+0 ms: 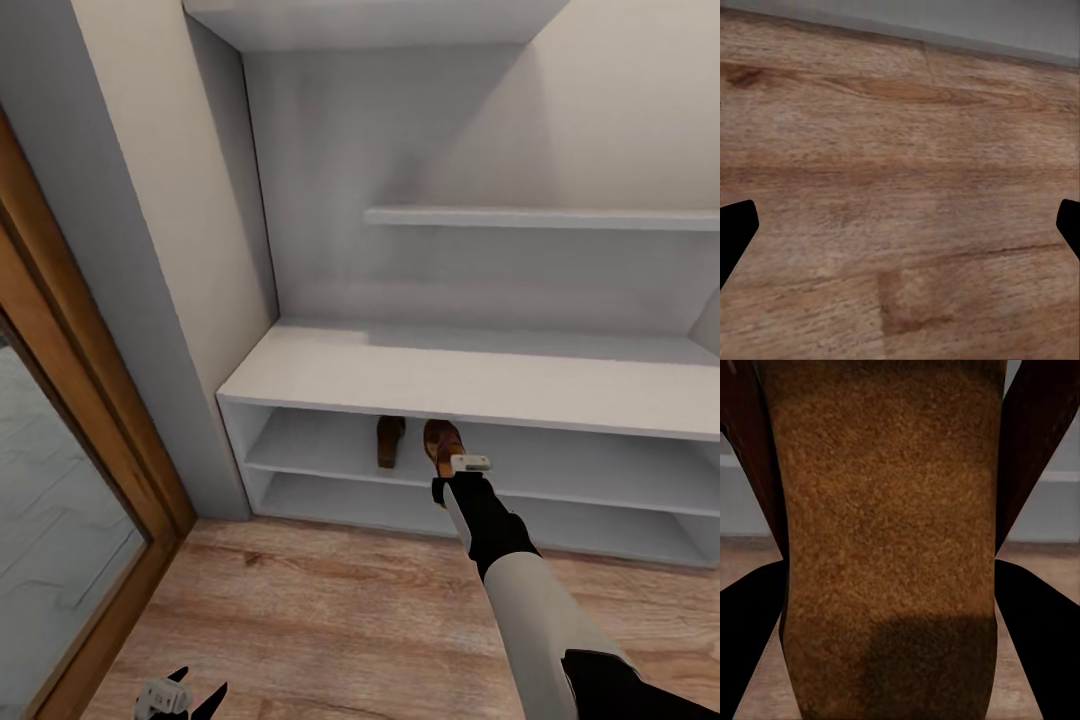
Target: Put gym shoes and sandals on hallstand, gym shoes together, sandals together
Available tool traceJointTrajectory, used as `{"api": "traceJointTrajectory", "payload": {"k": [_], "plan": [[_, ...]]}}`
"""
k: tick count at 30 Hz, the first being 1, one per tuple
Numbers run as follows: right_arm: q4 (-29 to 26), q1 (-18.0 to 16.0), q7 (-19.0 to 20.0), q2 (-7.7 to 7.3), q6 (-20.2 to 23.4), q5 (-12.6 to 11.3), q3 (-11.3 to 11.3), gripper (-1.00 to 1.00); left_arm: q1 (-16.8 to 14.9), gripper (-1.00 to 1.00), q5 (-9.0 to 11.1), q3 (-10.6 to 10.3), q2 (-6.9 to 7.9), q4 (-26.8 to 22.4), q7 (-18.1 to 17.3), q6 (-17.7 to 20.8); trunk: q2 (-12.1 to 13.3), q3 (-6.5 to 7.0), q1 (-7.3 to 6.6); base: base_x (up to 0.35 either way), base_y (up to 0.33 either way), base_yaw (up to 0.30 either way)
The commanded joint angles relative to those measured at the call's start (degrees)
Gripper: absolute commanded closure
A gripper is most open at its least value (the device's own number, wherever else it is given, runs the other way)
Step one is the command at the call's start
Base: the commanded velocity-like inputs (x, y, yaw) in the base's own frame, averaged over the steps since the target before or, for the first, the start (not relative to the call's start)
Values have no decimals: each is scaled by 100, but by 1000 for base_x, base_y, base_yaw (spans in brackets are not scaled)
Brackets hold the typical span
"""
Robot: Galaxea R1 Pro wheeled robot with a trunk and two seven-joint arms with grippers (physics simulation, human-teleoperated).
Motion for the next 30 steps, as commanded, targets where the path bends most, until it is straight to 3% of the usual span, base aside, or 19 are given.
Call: {"api": "traceJointTrajectory", "payload": {"k": [1, 21, 30], "plan": [[-8, -3, 20, 8, 32, 60, -26, 100, -4, -100, 51, -45, 8, 6, -4, -27, -2, -5, 0, 65, 0, 0], [-13, -3, 20, 8, 32, 60, -34, 100, -4, -100, 26, -53, 9, -66, 13, -19, -2, -6, 0, 55, 18, 0], [-13, -3, 20, 8, 40, 62, -43, 100, -4, -100, 25, -53, 10, -61, 14, -18, -11, -218, 18, 0, 0, 60]]}}
